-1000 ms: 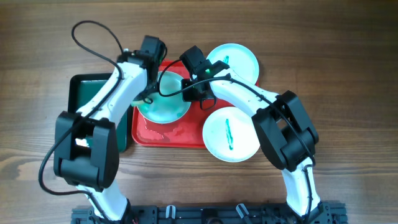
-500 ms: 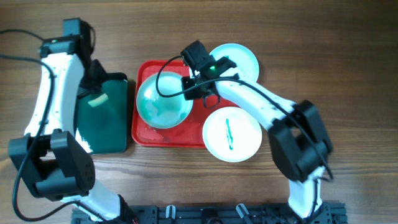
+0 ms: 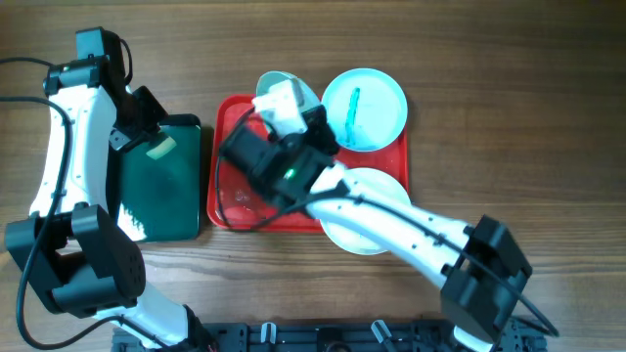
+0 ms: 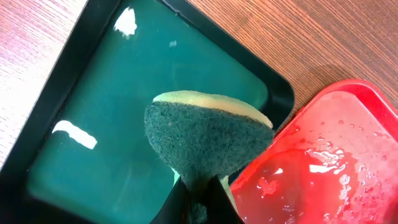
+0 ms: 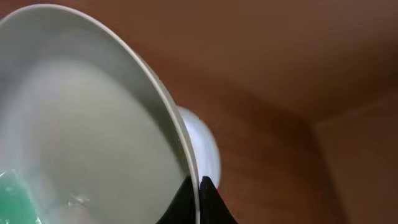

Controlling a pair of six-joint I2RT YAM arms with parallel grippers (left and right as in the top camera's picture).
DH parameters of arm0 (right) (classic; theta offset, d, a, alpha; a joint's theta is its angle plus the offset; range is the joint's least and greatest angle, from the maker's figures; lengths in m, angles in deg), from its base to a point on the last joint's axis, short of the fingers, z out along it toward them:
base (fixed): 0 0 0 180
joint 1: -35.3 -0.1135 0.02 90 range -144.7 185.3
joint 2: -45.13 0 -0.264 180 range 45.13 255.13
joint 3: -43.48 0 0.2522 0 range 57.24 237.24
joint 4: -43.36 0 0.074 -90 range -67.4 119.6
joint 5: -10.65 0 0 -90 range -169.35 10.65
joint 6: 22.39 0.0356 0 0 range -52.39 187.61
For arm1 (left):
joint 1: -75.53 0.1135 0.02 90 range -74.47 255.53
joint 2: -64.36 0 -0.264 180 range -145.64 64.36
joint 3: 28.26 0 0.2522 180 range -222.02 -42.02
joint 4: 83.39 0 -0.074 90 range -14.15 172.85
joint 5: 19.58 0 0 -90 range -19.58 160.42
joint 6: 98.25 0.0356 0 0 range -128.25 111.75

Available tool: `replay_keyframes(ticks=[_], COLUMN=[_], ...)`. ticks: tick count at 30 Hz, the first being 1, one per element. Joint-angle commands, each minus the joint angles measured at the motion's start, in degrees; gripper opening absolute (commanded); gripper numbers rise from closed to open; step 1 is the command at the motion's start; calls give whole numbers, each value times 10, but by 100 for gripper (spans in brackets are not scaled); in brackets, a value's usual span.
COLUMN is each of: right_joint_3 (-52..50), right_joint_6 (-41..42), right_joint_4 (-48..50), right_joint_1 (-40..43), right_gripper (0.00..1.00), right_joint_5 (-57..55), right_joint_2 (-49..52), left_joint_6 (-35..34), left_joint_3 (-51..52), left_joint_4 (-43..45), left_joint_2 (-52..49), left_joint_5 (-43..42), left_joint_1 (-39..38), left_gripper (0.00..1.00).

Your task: Clean dirty plates on tray and stack at the side

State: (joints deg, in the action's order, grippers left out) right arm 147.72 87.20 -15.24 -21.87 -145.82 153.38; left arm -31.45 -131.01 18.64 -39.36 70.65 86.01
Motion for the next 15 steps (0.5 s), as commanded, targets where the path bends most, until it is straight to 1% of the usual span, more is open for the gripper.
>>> replay_keyframes(ticks=[1, 2, 4, 15], right_joint_3=[6, 6, 6, 6], right_joint_6=[-19, -18, -31, -31], right_joint_4=[5, 7, 11, 11], right_joint_1=[-43, -52, -61, -61], right_gripper=[4, 4, 4, 4], right_joint_5=[-186, -206, -206, -192], right_joint_2=[-11, -11, -11, -11], left_joint_6=[5, 5, 5, 4], left_joint_3=[-1, -1, -1, -1], left_joint_4=[2, 2, 2, 1], left_joint_2=[-7, -7, -7, -7], left_joint_5=[-9, -9, -9, -9], left_joint_1=[3, 3, 3, 2], left_gripper=[4, 4, 4, 4])
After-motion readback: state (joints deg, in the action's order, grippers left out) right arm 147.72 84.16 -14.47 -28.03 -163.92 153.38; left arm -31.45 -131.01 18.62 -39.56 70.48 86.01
